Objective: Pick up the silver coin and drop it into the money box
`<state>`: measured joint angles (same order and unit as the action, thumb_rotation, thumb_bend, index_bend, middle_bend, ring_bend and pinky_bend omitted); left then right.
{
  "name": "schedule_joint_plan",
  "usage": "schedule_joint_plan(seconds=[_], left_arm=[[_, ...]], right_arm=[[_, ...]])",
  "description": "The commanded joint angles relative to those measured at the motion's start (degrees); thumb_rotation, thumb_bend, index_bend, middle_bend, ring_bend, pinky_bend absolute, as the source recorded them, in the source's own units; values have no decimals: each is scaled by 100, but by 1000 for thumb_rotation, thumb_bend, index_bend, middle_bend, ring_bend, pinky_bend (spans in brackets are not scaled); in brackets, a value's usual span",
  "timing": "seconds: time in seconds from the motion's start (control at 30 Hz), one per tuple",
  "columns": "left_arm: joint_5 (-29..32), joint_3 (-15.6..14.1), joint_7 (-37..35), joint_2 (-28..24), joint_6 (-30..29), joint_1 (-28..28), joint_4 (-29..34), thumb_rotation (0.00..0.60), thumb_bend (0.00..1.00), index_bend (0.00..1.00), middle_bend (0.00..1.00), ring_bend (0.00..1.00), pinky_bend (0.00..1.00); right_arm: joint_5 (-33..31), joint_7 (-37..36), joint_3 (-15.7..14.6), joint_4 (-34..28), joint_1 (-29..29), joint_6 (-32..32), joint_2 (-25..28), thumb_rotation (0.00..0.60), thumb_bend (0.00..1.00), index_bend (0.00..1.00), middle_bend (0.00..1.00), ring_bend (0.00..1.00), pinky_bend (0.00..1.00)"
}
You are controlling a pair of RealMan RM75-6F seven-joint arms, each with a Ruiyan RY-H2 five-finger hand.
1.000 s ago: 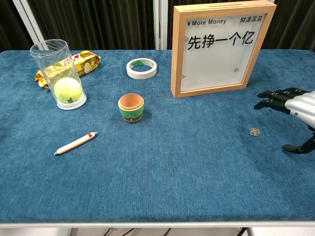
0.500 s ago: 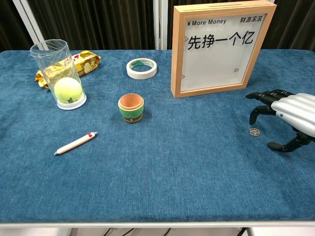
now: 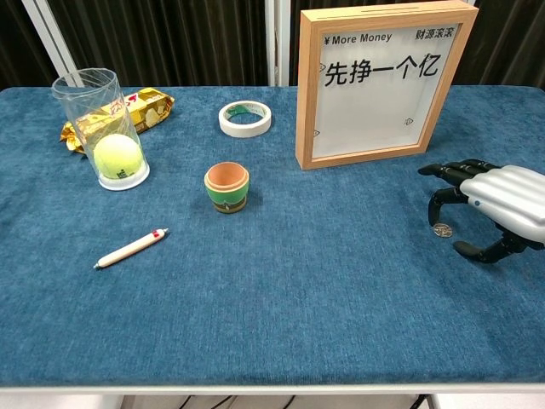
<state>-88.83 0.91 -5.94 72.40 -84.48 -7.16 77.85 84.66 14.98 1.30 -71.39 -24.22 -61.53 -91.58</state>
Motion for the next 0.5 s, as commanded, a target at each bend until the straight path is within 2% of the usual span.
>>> schedule_joint_plan(seconds=[0.03, 0.5], left_arm=[[-4, -2, 3, -5, -6, 0, 7, 600, 98, 84, 0, 0, 0], [-6, -5, 107, -29, -11, -6, 98, 600, 98, 84, 0, 0, 0]], right_arm=[[10, -30, -3, 12, 9, -48, -1, 600, 286, 399, 0, 0, 0], [4, -68, -55, 75, 16, -93, -10, 600, 295, 415, 0, 0, 0]])
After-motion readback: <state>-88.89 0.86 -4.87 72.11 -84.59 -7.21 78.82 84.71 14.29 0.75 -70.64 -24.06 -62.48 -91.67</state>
